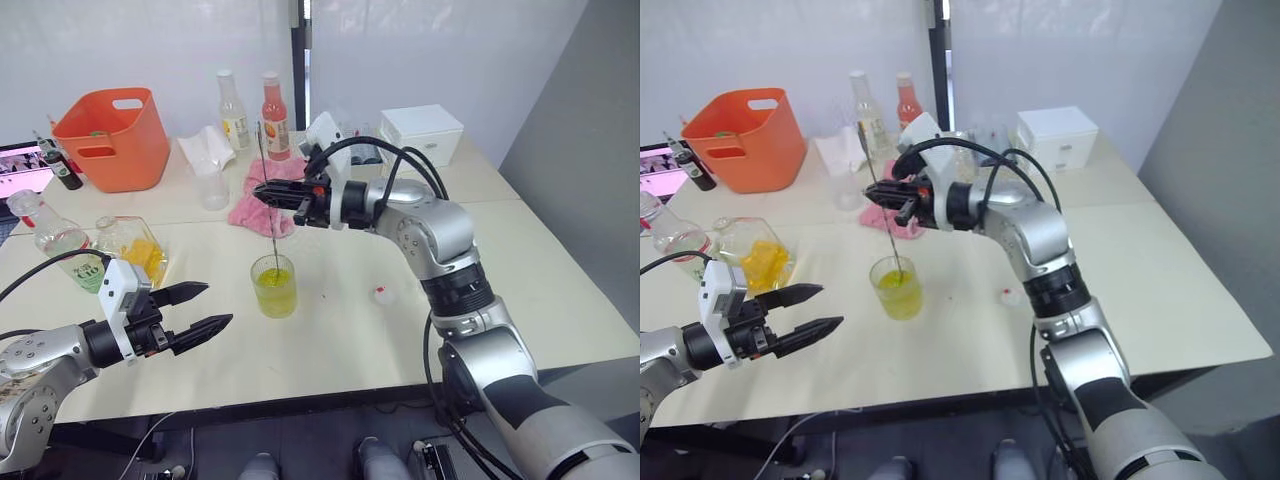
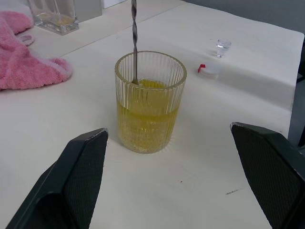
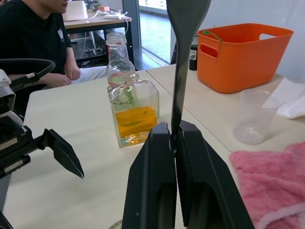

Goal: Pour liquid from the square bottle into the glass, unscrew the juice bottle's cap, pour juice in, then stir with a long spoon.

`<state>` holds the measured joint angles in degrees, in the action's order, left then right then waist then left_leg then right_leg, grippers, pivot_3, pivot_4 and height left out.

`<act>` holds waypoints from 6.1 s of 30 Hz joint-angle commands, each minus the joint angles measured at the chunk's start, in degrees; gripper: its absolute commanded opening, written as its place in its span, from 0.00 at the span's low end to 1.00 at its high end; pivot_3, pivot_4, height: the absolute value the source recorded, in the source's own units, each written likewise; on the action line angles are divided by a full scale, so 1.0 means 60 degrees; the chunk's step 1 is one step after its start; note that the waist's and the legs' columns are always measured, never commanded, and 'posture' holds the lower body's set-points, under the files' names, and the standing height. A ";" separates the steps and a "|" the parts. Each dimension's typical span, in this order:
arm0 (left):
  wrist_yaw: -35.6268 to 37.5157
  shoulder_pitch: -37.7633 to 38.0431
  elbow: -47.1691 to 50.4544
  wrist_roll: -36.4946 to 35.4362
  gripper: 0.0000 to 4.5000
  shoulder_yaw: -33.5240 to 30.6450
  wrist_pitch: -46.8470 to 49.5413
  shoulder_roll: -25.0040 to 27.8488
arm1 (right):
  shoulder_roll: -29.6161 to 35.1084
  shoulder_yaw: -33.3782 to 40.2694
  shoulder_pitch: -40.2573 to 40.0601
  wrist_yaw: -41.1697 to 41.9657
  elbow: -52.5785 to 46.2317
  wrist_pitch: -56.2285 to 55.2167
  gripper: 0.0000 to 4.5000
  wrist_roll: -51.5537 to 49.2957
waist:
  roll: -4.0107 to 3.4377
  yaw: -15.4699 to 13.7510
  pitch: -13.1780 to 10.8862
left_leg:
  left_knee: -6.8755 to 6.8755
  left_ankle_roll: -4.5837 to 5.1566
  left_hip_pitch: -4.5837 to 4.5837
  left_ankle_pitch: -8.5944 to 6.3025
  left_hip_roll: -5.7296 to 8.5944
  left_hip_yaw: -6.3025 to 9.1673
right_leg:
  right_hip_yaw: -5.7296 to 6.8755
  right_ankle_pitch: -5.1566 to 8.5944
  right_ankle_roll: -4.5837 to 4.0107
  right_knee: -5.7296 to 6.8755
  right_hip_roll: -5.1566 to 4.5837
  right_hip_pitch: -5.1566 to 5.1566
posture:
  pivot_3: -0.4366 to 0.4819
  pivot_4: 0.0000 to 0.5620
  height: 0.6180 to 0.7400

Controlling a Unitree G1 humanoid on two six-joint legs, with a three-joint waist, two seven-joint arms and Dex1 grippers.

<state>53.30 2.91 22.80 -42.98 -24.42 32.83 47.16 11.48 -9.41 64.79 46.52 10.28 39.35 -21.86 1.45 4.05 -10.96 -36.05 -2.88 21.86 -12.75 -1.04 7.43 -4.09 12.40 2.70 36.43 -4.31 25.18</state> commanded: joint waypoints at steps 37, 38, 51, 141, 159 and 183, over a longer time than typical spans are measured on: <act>0.0454 -0.0322 -0.0281 0.0143 0.96 0.0299 -0.0522 -0.0051 | 0.1759 0.3810 0.2142 -0.1480 0.0633 0.7340 0.00 -0.4162 | 0.0001 -0.0009 0.0000 | -0.0009 0.0001 -0.0010 0.0000 0.0003 0.0000 | -0.0002 0.0007 -0.0007 0.0034 0.0000 -0.0003 | 0.48 0.27 0.99; 0.0502 -0.0317 -0.0302 0.0172 0.96 0.0334 -0.0559 -0.0043 | 0.1894 0.3718 0.2019 -0.1463 0.0518 0.7708 0.00 -0.4207 | 0.0000 -0.0010 0.0000 | -0.0009 0.0001 -0.0010 0.0000 0.0001 0.0000 | -0.0001 0.0008 -0.0009 0.0035 0.0002 -0.0002 | 0.48 0.27 0.99; 0.1819 -0.0180 -0.0584 0.0721 0.96 0.0535 -0.2438 -0.0413 | 0.2329 0.0142 0.0396 -0.1669 0.0203 0.7412 0.00 -0.2515 | -0.0002 0.0017 -0.0001 | -0.0015 0.0002 0.0001 -0.0001 0.0003 -0.0001 | -0.0003 0.0012 -0.0008 0.0035 0.0000 0.0005 | 0.48 0.27 0.99; 0.1304 0.1287 -0.1589 0.0885 0.97 -0.1067 -0.2329 -0.0540 | 0.4099 0.4652 -0.8562 -0.1474 -0.3785 -0.0946 0.99 -0.0750 | -0.0074 -0.0175 -0.0004 | 0.0043 0.0138 0.0041 0.0150 0.0397 0.0492 | 0.0425 0.0222 0.0155 0.0093 -0.0391 -0.0205 | 0.48 0.27 0.96; 0.1103 0.1416 -0.1732 0.1248 0.97 -0.1127 -0.2671 -0.0508 | 0.4776 0.5520 -0.9327 -0.1143 -0.3149 -0.1625 0.99 -0.0793 | -0.0108 -0.0446 -0.0003 | 0.0051 0.0154 0.0085 0.0232 0.0706 0.0873 | 0.0772 0.0441 0.0229 0.0209 -0.0721 -0.0334 | 0.48 0.27 0.86; 0.1278 0.0358 -0.5130 0.2367 0.97 -0.1135 -0.4040 -0.0225 | 0.5188 0.7662 -1.2021 0.0656 -0.2457 -0.3910 0.99 -0.0921 | -0.0095 -0.0462 -0.0004 | 0.0048 0.0107 0.0035 0.0202 0.0677 0.0582 | 0.0524 0.0365 0.0329 0.0099 -0.0712 -0.0335 | 0.48 0.27 0.86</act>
<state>60.62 5.38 -6.95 -29.17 -29.20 10.70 45.22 42.35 34.65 -7.14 50.06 -3.96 17.80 -26.70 0.88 1.27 -10.98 -35.77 -2.24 22.07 -11.53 3.03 10.91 -0.95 14.59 4.68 37.02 -8.59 23.18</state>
